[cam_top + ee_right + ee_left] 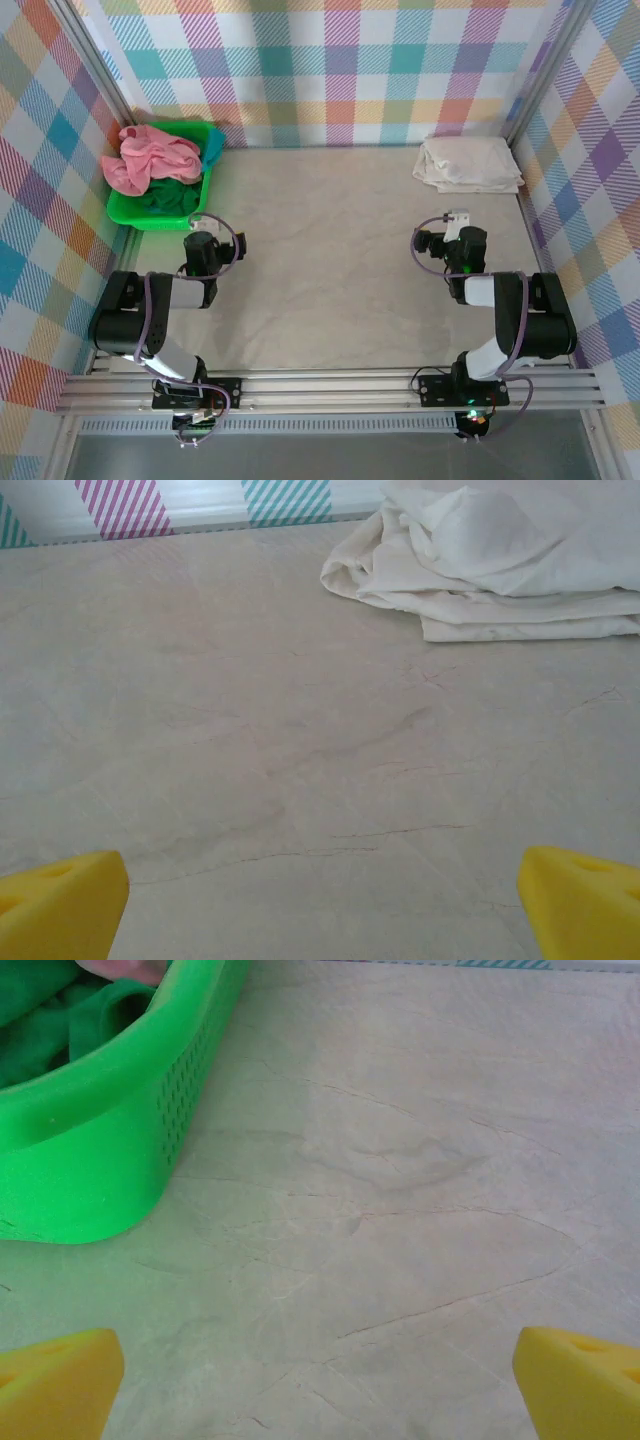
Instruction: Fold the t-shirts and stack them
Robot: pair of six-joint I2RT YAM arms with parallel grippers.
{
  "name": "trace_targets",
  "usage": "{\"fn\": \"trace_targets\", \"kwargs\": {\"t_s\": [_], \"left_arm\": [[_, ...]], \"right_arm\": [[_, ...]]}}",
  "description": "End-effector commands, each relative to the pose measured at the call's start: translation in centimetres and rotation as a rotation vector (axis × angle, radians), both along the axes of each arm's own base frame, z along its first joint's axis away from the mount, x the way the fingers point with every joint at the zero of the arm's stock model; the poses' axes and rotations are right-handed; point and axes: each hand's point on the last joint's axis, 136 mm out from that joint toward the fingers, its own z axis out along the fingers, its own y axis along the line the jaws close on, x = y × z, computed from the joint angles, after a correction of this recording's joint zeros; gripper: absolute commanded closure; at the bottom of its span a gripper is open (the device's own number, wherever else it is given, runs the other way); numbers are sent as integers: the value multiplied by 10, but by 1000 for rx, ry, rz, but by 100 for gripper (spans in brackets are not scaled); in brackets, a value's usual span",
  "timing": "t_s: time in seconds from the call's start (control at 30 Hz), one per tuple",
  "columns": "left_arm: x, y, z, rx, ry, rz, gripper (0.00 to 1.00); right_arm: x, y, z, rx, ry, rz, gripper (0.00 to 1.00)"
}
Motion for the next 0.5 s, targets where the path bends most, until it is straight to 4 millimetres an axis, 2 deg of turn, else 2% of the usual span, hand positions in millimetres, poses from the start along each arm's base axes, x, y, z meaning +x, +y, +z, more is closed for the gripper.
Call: {"fn": "trace_targets", "kwargs": {"t_s": [0.0, 0.47], "left_arm": [[2, -1, 4, -13, -22, 5, 0], [3, -1, 4, -21, -18, 1, 0]], "right_arm": [[3, 3, 3, 1, -14, 17, 0], [3, 3, 2, 1, -14, 18, 0]]}}
